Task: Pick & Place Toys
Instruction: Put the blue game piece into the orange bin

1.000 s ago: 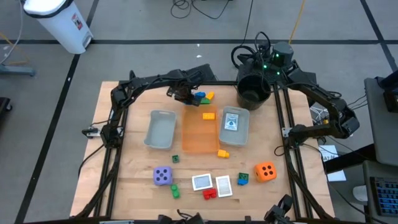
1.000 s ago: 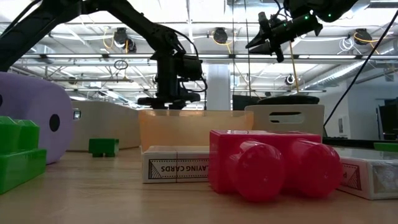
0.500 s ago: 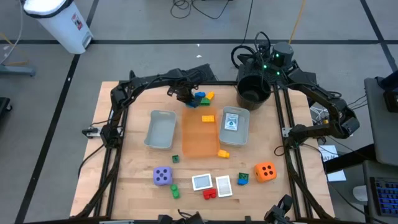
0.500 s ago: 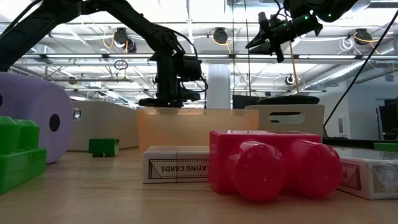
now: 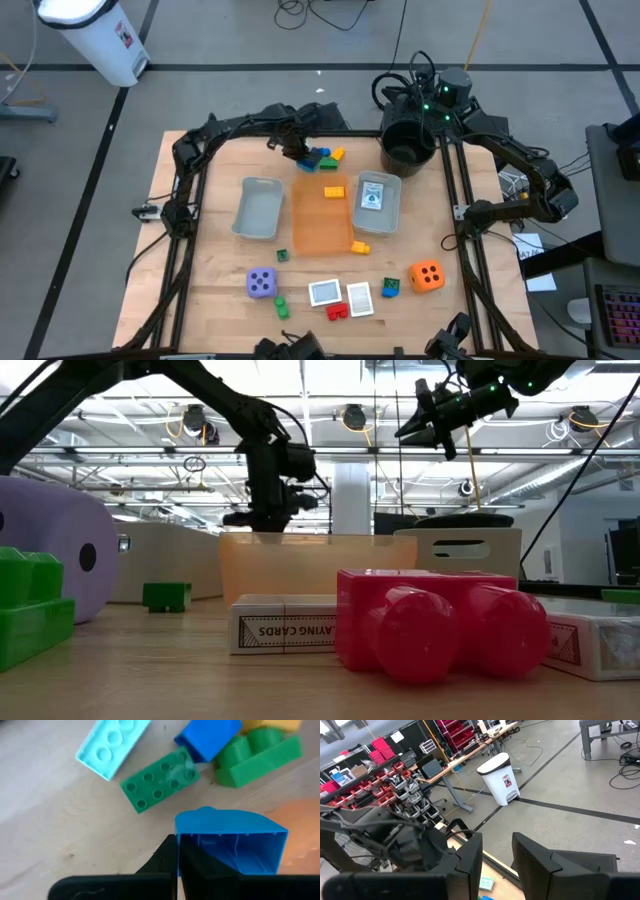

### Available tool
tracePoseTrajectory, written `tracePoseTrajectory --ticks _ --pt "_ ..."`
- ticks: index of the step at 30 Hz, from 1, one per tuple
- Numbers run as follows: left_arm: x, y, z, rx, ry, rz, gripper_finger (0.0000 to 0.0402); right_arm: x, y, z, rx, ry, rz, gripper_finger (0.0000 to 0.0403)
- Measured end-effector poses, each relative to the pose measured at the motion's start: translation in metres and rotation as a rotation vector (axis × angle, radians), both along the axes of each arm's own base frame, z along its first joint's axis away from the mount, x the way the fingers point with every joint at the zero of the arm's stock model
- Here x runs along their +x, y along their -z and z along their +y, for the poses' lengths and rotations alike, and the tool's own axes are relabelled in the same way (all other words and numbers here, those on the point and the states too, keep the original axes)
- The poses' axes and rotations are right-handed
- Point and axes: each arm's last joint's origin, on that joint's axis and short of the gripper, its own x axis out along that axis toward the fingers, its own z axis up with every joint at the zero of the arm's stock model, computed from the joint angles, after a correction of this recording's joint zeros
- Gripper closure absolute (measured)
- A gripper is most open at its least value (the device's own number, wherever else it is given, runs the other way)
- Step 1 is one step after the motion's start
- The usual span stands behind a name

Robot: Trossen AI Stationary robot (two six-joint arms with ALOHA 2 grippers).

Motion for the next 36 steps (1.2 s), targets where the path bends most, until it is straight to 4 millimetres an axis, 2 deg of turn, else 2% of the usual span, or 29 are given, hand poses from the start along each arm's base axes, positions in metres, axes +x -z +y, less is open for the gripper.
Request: tracePoseTrajectory --ticks 6,14,17,21,26,32,36 --pt "-0.022 -0.044 0.007 0.067 0.023 -0.121 0.0399 0.0 -0.002 0.0 -0.004 -0.003 -0.015 0.0303" --pt "-0.062 -0.128 0.008 0.271 0.1 -0.419 0.0399 0.004 -0.003 0.005 0.098 -0.16 -0.099 0.0303" --pt "-0.071 -0.158 0.001 0.401 0.164 -0.53 0.0399 0.016 -0.004 0.007 0.162 -0.254 -0.171 0.0303" --pt "-0.072 -0.186 -0.017 0.56 0.331 -0.631 0.0398 0.04 -0.003 0.014 0.234 -0.377 -0.264 0.0291" --pt "-0.071 -0.206 -0.045 0.677 0.507 -0.669 0.0399 0.074 0.014 0.021 0.385 -0.51 -0.302 0.0244" --pt "-0.066 -0.214 -0.07 0.736 0.648 -0.674 0.04 0.11 0.031 0.028 0.555 -0.733 -0.378 0.0181" --pt "-0.064 -0.216 -0.083 0.804 0.673 -0.607 0.0399 0.124 0.038 0.032 0.606 -0.797 -0.425 0.0148"
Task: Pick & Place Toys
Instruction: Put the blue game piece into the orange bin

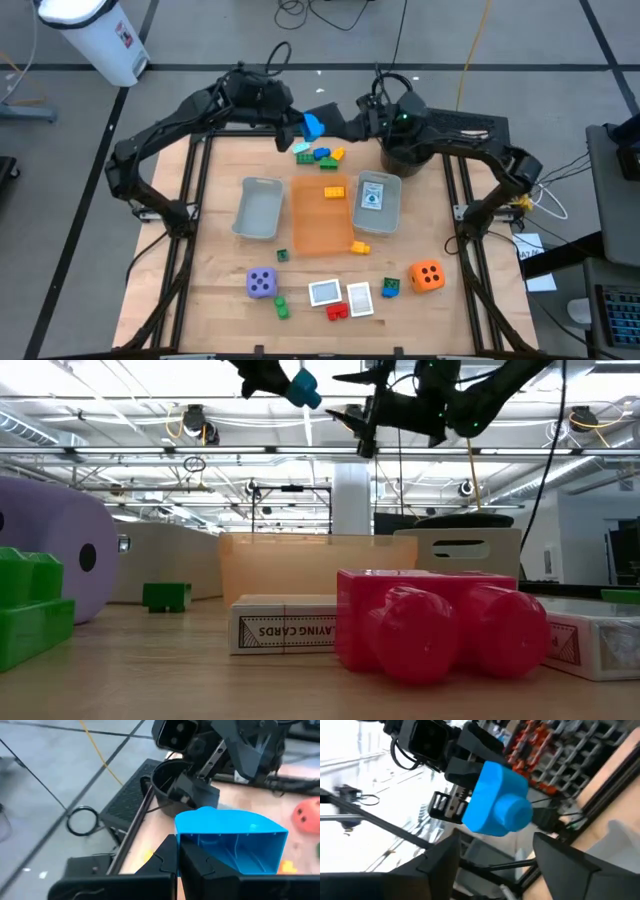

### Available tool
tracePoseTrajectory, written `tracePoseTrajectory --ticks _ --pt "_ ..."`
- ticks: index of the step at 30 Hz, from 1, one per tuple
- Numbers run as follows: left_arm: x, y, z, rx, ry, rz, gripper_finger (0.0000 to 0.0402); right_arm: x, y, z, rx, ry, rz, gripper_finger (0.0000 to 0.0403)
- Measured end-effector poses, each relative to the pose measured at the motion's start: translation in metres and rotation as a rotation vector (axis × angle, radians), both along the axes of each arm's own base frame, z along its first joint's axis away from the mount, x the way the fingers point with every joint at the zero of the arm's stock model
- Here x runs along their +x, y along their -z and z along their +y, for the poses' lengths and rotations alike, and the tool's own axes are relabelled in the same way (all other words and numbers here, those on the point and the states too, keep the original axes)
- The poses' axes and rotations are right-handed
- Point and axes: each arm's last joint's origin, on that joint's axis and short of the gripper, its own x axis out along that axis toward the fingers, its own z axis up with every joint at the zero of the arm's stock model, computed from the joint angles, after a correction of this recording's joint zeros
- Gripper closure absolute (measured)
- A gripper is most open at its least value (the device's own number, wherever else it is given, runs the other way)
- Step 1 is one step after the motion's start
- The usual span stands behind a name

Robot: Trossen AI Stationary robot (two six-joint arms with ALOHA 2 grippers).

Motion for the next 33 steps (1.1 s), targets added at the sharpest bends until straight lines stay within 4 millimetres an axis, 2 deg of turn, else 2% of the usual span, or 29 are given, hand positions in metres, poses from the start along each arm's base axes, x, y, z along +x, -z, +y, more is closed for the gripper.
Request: tracePoseTrajectory --ticks 7,16,33 --pt "0.003 -0.003 -0.016 0.083 0.04 0.029 0.04 0.015 0.007 0.008 0.056 -0.071 -0.09 0.0119" --pt "0.009 -0.01 -0.019 0.123 0.059 -0.044 0.04 0.03 0.008 0.03 0.038 -0.068 -0.139 0.0124" --pt "0.015 -0.012 -0.027 0.098 0.11 -0.095 0.0401 0.028 0.0 0.033 0.016 -0.011 -0.239 0.014"
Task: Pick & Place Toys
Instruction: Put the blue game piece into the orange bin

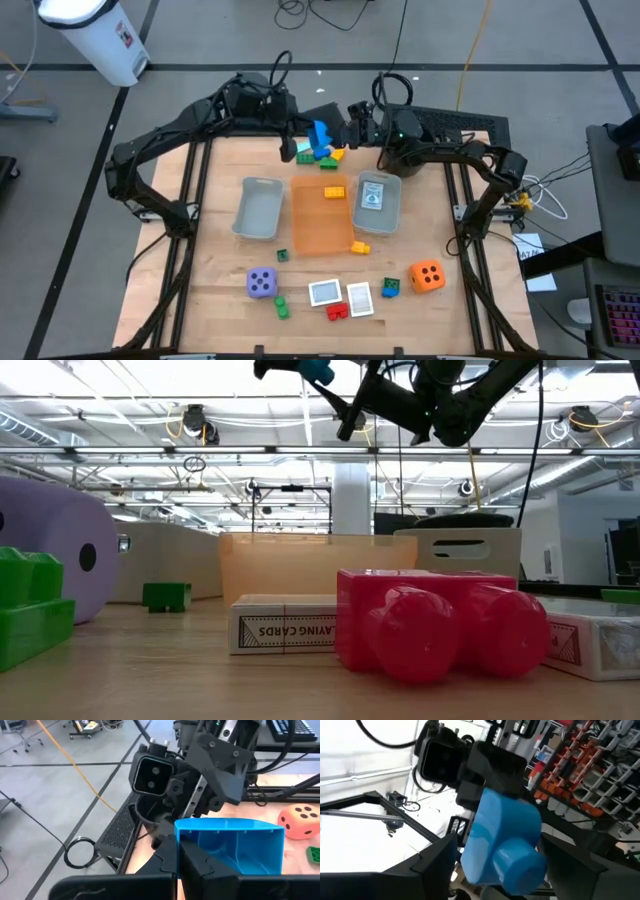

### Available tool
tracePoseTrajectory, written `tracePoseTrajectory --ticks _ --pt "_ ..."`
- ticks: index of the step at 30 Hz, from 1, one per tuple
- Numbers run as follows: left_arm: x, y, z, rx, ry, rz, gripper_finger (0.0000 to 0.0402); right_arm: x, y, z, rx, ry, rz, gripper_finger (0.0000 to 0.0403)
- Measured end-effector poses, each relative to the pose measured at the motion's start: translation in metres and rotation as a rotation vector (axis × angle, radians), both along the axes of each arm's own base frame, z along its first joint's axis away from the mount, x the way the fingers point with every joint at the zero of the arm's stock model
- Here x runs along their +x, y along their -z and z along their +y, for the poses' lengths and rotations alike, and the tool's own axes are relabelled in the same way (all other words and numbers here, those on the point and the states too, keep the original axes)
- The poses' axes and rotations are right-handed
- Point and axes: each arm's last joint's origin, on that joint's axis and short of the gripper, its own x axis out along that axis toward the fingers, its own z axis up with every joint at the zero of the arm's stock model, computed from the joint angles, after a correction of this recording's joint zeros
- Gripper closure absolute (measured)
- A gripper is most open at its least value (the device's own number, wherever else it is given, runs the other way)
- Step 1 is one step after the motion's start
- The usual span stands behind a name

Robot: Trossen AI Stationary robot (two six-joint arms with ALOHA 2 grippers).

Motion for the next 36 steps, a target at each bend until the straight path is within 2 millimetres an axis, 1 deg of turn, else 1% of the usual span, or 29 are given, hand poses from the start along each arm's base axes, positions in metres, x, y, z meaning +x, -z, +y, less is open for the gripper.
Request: tracePoseTrajectory --ticks 6,18,21,25,30,36 --pt "0.0012 -0.0025 -0.0007 0.01 0.003 -0.025 0.0401 -0.0014 -0.0025 0.0011 0.01 -0.019 -0.02 0.0165" --pt "0.0008 -0.0033 -0.001 0.013 0.009 -0.027 0.0401 -0.0007 -0.0022 0.0022 0.011 -0.02 -0.021 0.0235" --pt "0.0007 -0.0034 -0.001 0.016 0.01 -0.026 0.04 -0.0007 -0.0019 0.0022 0.011 -0.02 -0.02 0.0244" --pt "0.0008 -0.0034 -0.0012 0.013 0.009 -0.027 0.0396 -0.0007 -0.0019 0.0023 0.008 -0.019 -0.021 0.0245" --pt "0.0006 -0.0031 -0.001 0.01 0.006 -0.025 0.0363 -0.0009 -0.0022 0.0022 -0.012 -0.009 -0.029 0.0249" --pt "0.0005 -0.0036 -0.0003 0.015 0.002 -0.029 0.0289 -0.001 -0.0022 0.0022 -0.02 -0.006 -0.032 0.0258"
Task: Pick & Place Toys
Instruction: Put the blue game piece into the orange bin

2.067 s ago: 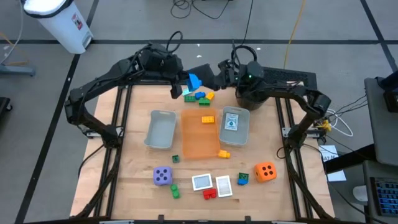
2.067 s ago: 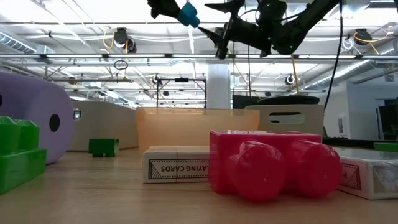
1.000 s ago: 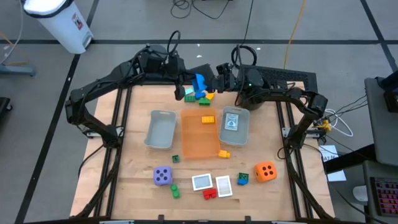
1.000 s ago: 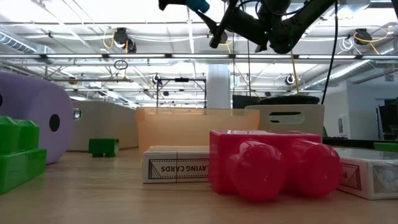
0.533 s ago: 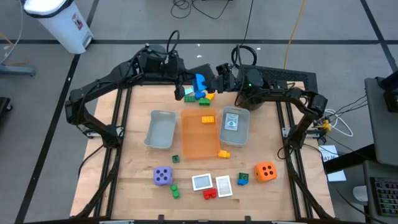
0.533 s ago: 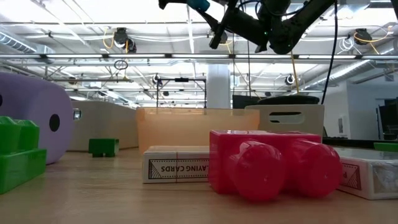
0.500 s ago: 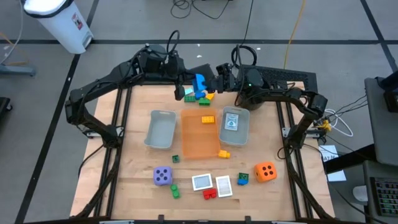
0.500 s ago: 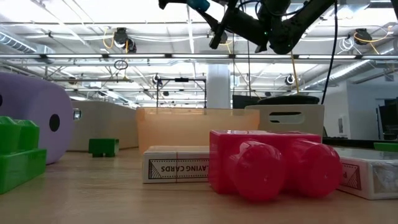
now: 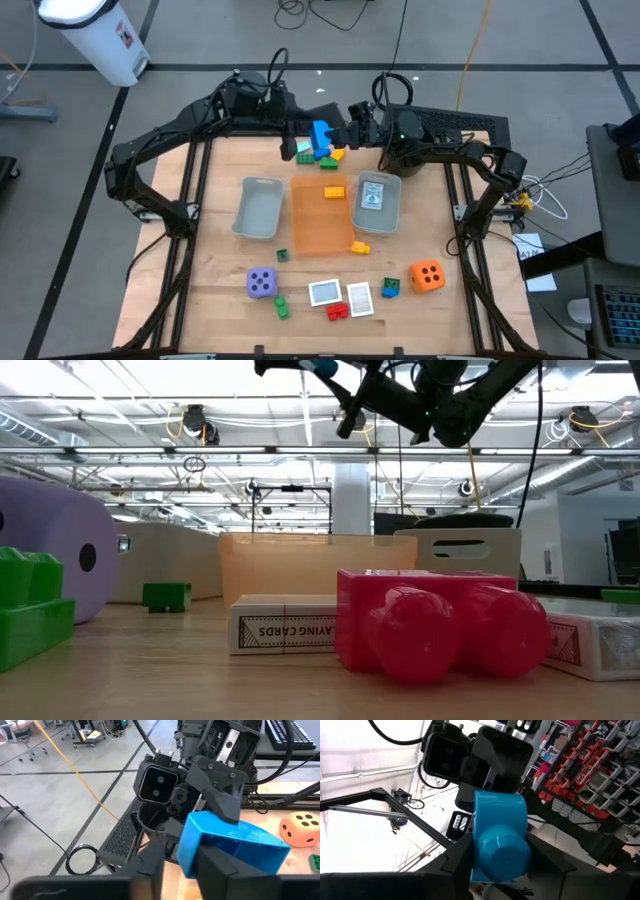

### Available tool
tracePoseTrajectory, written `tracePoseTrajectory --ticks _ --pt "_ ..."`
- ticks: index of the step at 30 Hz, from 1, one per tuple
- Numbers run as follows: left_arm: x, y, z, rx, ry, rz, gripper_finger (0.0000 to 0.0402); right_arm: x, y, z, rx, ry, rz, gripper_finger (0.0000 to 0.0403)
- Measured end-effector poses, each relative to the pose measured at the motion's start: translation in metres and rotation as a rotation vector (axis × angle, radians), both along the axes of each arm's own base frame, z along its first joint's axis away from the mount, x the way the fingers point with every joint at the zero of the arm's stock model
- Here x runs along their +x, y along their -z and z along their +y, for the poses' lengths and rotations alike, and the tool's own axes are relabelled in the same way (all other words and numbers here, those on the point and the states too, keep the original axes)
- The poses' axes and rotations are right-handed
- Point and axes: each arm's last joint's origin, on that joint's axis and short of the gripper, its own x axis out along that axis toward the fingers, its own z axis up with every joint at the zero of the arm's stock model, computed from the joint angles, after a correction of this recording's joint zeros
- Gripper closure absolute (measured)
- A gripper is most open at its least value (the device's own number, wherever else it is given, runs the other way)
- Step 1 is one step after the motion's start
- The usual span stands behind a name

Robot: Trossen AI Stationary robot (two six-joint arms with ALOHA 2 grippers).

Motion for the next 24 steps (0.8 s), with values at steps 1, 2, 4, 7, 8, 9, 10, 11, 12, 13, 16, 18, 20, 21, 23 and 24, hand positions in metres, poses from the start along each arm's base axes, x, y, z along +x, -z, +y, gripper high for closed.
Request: tracePoseTrajectory --ticks 1,2,4,7,8,9,10,11,12,13,16,18,20,21,23,24 --pt "0.0 0.0 0.0 0.001 0.0 -0.003 0.0275 0.0 0.0 0.0 -0.001 0.0 -0.001 0.0259" --pt "0.0 0.0 0.0 0.001 -0.001 -0.005 0.0263 0.0 0.0 0.0 -0.002 0.0 -0.002 0.0259" --pt "0.0 -0.002 0.0 -0.003 -0.004 -0.008 0.0239 -0.001 0.0 -0.001 -0.003 0.003 -0.005 0.0258" --pt "-0.002 -0.011 -0.001 -0.01 -0.011 -0.034 0.021 -0.002 -0.002 -0.003 -0.008 0.013 -0.014 0.0258" --pt "-0.004 -0.015 -0.001 -0.005 -0.011 -0.042 0.0203 -0.003 -0.003 -0.004 -0.009 0.02 -0.019 0.0259" --pt "-0.005 -0.019 -0.002 0.0 -0.01 -0.049 0.0197 -0.004 -0.003 -0.005 -0.01 0.027 -0.026 0.026" --pt "-0.007 -0.023 -0.003 0.005 -0.011 -0.059 0.0191 -0.006 -0.004 -0.007 -0.013 0.032 -0.035 0.0261" --pt "-0.009 -0.027 -0.003 0.005 -0.011 -0.062 0.0186 -0.007 -0.005 -0.008 -0.016 0.036 -0.043 0.0261" --pt "-0.012 -0.031 -0.004 0.002 -0.013 -0.054 0.0182 -0.009 -0.005 -0.01 -0.015 0.04 -0.049 0.0261" --pt "-0.016 -0.035 -0.004 -0.001 -0.015 -0.04 0.0179 -0.01 -0.005 -0.013 -0.008 0.048 -0.05 0.026" --pt "-0.03 -0.045 -0.007 -0.027 -0.026 0.016 0.0171 -0.017 -0.01 -0.019 0.0 0.078 -0.065 0.0259" --pt "-0.039 -0.049 -0.007 -0.05 -0.042 0.056 0.017 -0.022 -0.015 -0.022 -0.022 0.101 -0.083 0.026" --pt "-0.046 -0.052 -0.008 -0.063 -0.051 0.084 0.0171 -0.028 -0.019 -0.025 -0.035 0.121 -0.091 0.0263" --pt "-0.05 -0.053 -0.008 -0.073 -0.057 0.099 0.0173 -0.03 -0.022 -0.026 -0.038 0.129 -0.09 0.0263" --pt "-0.062 -0.053 -0.007 -0.101 -0.083 0.127 0.0177 -0.034 -0.028 -0.027 -0.056 0.145 -0.093 0.0263" --pt "-0.068 -0.053 -0.006 -0.115 -0.101 0.134 0.018 -0.035 -0.033 -0.028 -0.066 0.155 -0.093 0.0262"
